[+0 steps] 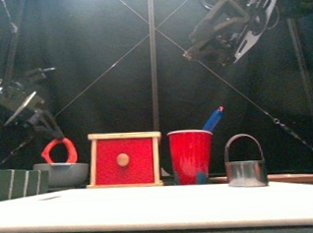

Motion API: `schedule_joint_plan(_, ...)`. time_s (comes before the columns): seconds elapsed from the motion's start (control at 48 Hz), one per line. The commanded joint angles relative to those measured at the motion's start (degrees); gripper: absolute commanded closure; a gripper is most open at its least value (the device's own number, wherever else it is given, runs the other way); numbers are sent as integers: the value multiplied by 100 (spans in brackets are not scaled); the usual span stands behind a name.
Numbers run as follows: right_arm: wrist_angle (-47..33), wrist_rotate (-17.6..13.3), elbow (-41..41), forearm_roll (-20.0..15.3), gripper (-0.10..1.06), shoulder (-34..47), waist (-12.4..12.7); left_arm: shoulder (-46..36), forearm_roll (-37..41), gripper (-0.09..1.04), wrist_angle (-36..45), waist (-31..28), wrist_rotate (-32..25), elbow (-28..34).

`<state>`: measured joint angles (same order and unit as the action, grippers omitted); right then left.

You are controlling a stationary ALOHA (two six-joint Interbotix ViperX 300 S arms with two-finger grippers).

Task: Get the cutter from the drawer then cut the dough then place the extra dough in the bowl
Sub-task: Place the extra dough in the bowl

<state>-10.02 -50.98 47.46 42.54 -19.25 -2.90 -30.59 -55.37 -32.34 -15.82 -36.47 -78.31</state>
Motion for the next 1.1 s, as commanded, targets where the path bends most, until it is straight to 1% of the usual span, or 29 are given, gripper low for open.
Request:
schedule_joint_plan(0.021,-334,9,-141,97,19,-9,193,448,105,37,114,18,-9,264)
schedule_joint_plan(0.083,-422,0,-132,79,19,9,237,624,105,32,114,9,0,325)
schedule_joint_plan(0.167,-457,0,-123,62,19,26,237,765,-35,21,105,-9,44,422)
schedule_joint_plan(0.271,-466,0,-88,26,19,26,237,773,-431,9,18,-9,264,563)
schedule_joint_plan(0.333,-475,0,-70,18,19,26,237,747,-615,3,-79,18,439,606)
schedule_joint_plan(0.396,-475,0,-62,9,19,26,237,738,-624,0,-149,18,598,615)
schedule_joint_plan(0.667,-475,0,-18,-18,19,26,246,439,-642,-1,-167,53,1371,527)
schedule_joint_plan(0.812,-475,0,-18,-18,19,26,246,246,-624,-1,-149,141,1925,334)
schedule_joint_plan(0.917,-475,0,-26,-18,19,26,255,123,-501,-1,-149,185,2109,193)
schedule_joint_plan(1.021,-510,35,-44,62,19,26,255,-44,141,0,-141,475,2101,176)
schedule_joint_plan(1.104,-668,35,-114,202,19,0,308,-132,1187,0,-149,826,2109,220)
